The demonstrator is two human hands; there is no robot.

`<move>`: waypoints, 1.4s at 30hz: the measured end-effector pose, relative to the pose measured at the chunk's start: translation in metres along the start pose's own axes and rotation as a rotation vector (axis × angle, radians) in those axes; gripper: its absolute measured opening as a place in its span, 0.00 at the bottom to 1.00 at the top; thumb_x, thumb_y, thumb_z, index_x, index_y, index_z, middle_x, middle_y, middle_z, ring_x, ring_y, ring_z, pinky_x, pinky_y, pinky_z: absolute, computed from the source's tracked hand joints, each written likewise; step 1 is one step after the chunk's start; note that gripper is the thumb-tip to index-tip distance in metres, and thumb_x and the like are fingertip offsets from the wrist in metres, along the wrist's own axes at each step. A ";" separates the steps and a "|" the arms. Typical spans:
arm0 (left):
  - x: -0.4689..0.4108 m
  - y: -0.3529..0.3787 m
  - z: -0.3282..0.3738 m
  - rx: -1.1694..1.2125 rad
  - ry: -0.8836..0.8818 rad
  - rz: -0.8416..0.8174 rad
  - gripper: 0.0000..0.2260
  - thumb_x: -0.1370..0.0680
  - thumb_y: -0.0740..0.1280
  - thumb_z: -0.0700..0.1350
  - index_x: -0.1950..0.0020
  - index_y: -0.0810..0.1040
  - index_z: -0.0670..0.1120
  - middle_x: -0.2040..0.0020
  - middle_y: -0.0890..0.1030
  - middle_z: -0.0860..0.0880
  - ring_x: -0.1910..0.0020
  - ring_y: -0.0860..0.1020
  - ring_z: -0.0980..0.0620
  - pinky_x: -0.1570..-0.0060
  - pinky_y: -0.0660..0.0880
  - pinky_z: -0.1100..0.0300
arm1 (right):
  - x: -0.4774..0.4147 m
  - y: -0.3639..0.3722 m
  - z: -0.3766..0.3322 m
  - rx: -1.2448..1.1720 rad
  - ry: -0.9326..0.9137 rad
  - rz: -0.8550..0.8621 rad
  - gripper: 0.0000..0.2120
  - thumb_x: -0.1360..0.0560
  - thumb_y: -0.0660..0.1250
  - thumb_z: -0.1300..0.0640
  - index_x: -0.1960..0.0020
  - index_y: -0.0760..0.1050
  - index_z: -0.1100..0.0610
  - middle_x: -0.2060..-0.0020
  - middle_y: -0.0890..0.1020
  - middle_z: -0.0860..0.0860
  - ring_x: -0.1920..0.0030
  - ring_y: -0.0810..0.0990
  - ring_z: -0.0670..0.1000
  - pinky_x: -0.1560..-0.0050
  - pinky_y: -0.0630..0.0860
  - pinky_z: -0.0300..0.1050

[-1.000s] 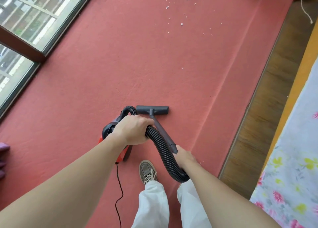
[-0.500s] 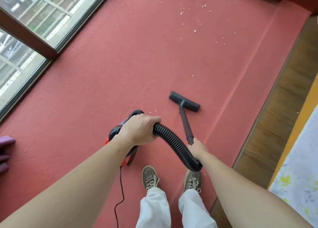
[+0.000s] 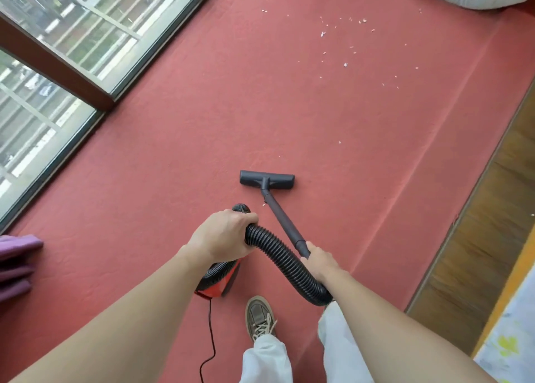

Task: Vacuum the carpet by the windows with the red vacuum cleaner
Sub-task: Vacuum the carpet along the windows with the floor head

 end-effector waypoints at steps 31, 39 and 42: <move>0.060 0.002 0.024 0.094 -0.353 0.267 0.07 0.31 0.70 0.47 0.60 0.72 0.50 0.69 0.70 0.56 0.68 0.70 0.47 0.67 0.67 0.57 | -0.023 -0.045 0.002 0.200 0.004 0.093 0.15 0.21 0.58 0.51 0.36 0.69 0.51 0.41 0.78 0.57 0.45 0.77 0.60 0.50 0.69 0.46; -0.032 0.005 0.104 -0.015 -0.001 0.107 0.09 0.31 0.65 0.50 0.60 0.64 0.53 0.66 0.71 0.56 0.64 0.77 0.46 0.67 0.70 0.56 | 0.003 -0.094 0.102 0.095 0.161 0.161 0.17 0.21 0.58 0.49 0.33 0.67 0.48 0.42 0.79 0.58 0.43 0.78 0.61 0.48 0.71 0.48; -0.058 0.002 0.116 -0.018 0.029 0.121 0.09 0.31 0.64 0.50 0.60 0.64 0.53 0.68 0.68 0.56 0.66 0.77 0.46 0.69 0.68 0.56 | -0.007 -0.118 0.113 0.037 0.183 0.175 0.18 0.21 0.57 0.50 0.31 0.67 0.48 0.43 0.79 0.58 0.45 0.77 0.60 0.47 0.71 0.49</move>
Point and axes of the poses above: each hand's wrist, its own x-axis away from the middle knuckle, its own y-axis out of the palm, z = x × y, the point moved 6 cm from there along -x, towards the middle knuckle
